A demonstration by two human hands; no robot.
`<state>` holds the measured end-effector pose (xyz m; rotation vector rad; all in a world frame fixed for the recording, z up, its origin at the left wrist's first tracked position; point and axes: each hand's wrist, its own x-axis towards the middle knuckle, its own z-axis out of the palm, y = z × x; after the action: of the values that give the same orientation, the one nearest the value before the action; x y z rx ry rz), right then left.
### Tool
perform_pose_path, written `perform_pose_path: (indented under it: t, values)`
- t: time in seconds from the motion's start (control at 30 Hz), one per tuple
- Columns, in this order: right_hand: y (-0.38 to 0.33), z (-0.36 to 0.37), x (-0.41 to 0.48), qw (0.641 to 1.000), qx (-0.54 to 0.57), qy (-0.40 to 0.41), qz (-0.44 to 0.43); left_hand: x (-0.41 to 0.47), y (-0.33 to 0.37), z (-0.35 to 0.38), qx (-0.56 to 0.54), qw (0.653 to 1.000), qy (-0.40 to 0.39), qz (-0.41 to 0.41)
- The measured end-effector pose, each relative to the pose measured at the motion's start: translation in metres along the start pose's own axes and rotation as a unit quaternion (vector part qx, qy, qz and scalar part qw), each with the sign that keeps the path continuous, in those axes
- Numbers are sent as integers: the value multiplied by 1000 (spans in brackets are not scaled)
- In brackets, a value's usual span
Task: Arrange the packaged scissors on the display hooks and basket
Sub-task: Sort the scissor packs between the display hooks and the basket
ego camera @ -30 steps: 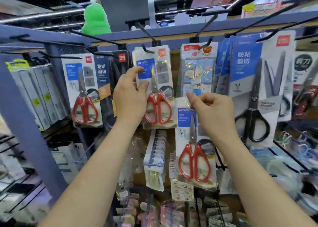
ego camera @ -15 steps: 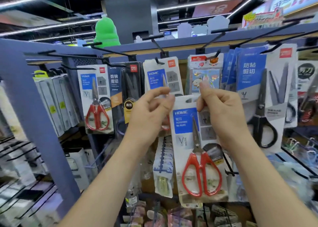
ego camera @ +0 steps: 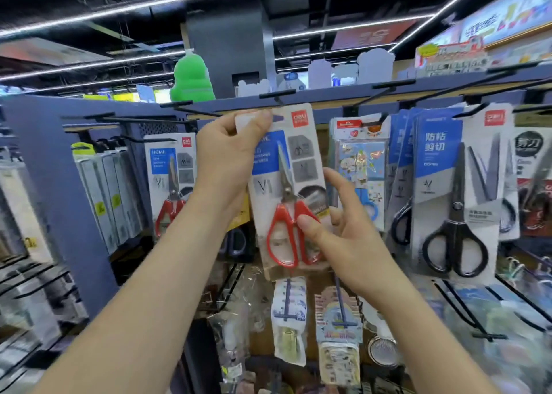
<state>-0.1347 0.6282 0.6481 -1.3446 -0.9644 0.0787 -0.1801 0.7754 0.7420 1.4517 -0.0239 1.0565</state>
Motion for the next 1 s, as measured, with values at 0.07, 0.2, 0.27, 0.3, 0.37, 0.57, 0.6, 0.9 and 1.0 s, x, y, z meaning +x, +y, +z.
perform_pose_path:
  t: [0.07,0.2,0.27,0.3,0.37,0.57,0.6,0.9,1.0]
  values:
    - [4,3,2,999,-21,29,1,9,-3,3,20,1000,-7,-6]
    - [8,8,1,999,2,38,5,16,-7,3,19,997,-51,-52]
    - [11,10,-1,999,14,40,10,17,-7,1,17,995,-72,-66]
    - [12,10,-1,999,19,42,12,18,-7,-1,17,994,-79,-71]
    - [12,11,-1,998,27,45,17,20,-8,-3,19,994,-85,-72]
    - [22,15,6,997,-48,53,19,25,-17,-2,14,989,-67,-134]
    - [25,16,7,994,-84,65,11,24,-21,-1,30,990,-58,-125]
    - [48,18,10,901,-408,143,34,-42,-90,-33,340,939,-36,38]
    - [55,22,13,913,-390,102,59,-54,-105,-35,354,934,-43,27]
